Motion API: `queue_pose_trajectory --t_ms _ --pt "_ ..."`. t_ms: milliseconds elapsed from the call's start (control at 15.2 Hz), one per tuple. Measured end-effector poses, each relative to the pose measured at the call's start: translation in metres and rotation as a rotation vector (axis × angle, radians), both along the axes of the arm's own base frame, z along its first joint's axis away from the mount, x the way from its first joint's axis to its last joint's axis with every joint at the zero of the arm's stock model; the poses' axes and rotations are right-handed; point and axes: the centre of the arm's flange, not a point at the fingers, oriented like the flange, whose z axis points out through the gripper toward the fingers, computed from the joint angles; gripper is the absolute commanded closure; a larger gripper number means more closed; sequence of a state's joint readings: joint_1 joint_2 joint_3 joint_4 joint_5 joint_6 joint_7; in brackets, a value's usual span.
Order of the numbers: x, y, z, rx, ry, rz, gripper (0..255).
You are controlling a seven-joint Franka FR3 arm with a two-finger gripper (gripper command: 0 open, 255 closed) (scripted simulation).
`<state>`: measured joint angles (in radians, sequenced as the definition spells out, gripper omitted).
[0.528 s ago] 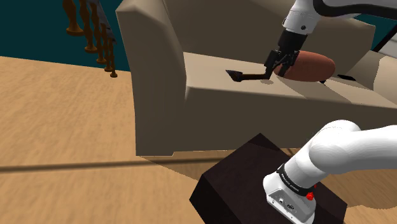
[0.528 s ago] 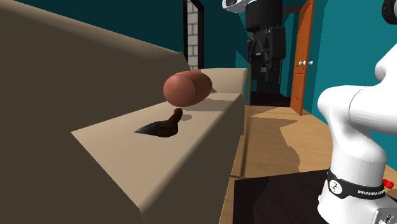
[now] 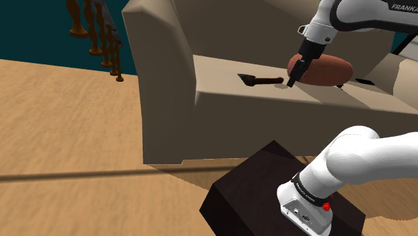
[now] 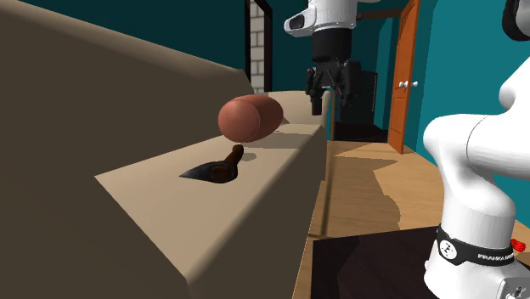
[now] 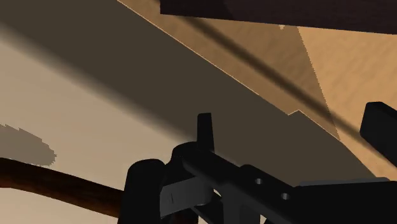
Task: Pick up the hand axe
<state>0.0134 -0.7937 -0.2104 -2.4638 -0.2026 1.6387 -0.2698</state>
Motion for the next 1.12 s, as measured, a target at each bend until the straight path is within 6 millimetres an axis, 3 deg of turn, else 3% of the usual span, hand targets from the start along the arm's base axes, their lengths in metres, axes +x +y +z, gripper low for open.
queue_pose_trajectory --t_ms 594,792,1122 --pt "0.035 -0.100 -0.035 0.002 -0.031 0.469 0" --pt "0.059 -0.131 -0.045 0.003 -0.041 0.623 0" --pt "0.106 -0.166 -0.063 0.006 -0.058 0.881 0"
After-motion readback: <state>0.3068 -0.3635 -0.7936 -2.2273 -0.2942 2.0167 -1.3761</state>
